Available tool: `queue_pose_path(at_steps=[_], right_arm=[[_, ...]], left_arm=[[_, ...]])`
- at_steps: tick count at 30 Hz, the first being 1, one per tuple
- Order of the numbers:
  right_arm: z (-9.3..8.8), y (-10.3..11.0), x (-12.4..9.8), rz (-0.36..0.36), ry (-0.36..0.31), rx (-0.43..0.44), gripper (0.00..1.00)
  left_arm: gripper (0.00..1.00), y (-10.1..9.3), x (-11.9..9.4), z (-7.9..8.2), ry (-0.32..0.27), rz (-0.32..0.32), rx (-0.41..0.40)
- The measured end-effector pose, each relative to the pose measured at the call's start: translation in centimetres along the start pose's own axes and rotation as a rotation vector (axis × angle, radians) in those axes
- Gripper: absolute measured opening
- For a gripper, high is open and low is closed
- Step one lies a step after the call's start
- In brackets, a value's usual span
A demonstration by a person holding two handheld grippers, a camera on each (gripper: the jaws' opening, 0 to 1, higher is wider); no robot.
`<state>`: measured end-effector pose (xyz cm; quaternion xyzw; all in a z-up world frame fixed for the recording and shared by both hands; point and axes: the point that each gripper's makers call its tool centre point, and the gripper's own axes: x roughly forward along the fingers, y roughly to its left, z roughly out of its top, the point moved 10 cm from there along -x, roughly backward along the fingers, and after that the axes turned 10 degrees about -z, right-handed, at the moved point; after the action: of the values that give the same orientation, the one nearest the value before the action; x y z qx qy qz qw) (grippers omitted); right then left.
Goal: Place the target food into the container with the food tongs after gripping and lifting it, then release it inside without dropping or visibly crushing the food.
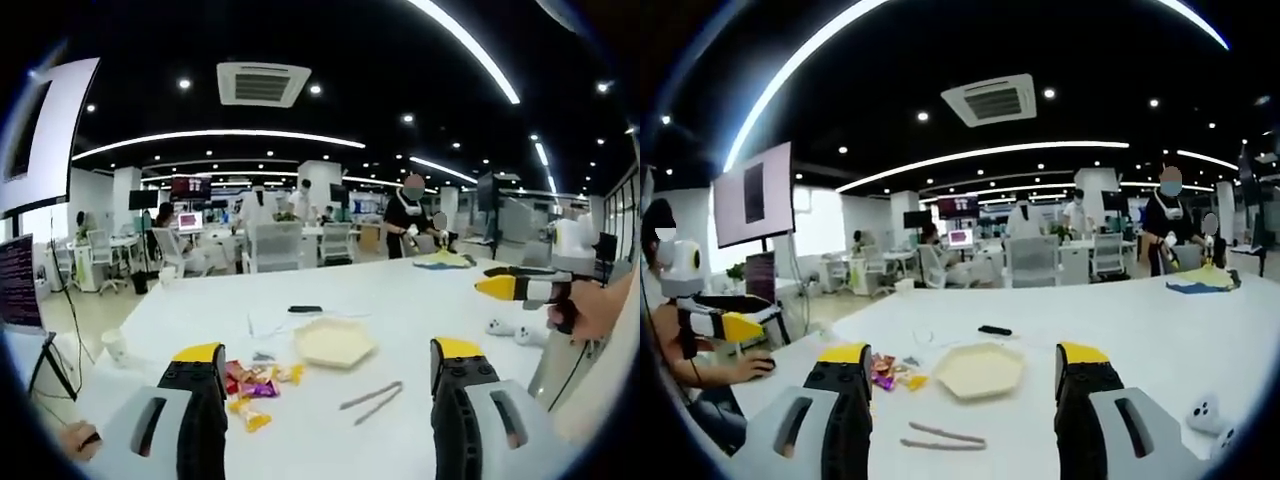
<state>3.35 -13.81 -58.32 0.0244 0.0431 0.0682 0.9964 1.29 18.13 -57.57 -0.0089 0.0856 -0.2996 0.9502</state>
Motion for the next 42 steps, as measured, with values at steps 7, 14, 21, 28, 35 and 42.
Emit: queue_pose_path(at_steps=[7, 14, 21, 28, 35, 42], right_arm=[[-0.3, -0.4, 0.5, 0.027, 0.015, 0.001, 0.74], [-0.1, -0.6, 1.5, 0.065, 0.027, 0.009, 0.74], [-0.1, -1.4, 1.9, 0.114, 0.038, -0.006, 0.73], [-0.4, -2.1, 1.5, 0.171, 0.047, -0.006, 0.69], [-0.2, -2.6, 1.9, 0.168, 0.045, -0.018, 0.68], [-0.2, -2.0, 2.7, 0.143, 0.041, -0.009, 0.68]], left_arm=[[0.72, -0.5, 0.1, -0.6, 0.064, -0.007, -0.040], [0.66, -1.2, 0.3, -1.2, 0.105, -0.010, -0.050], [0.67, -1.9, 1.2, -1.0, 0.108, 0.020, -0.037], [0.75, -2.6, 0.8, -2.1, 0.107, 0.056, -0.014], [0.74, -2.6, 1.7, -2.4, 0.110, 0.051, -0.025], [0.71, -1.7, 3.4, -2.6, 0.142, -0.015, -0.015]])
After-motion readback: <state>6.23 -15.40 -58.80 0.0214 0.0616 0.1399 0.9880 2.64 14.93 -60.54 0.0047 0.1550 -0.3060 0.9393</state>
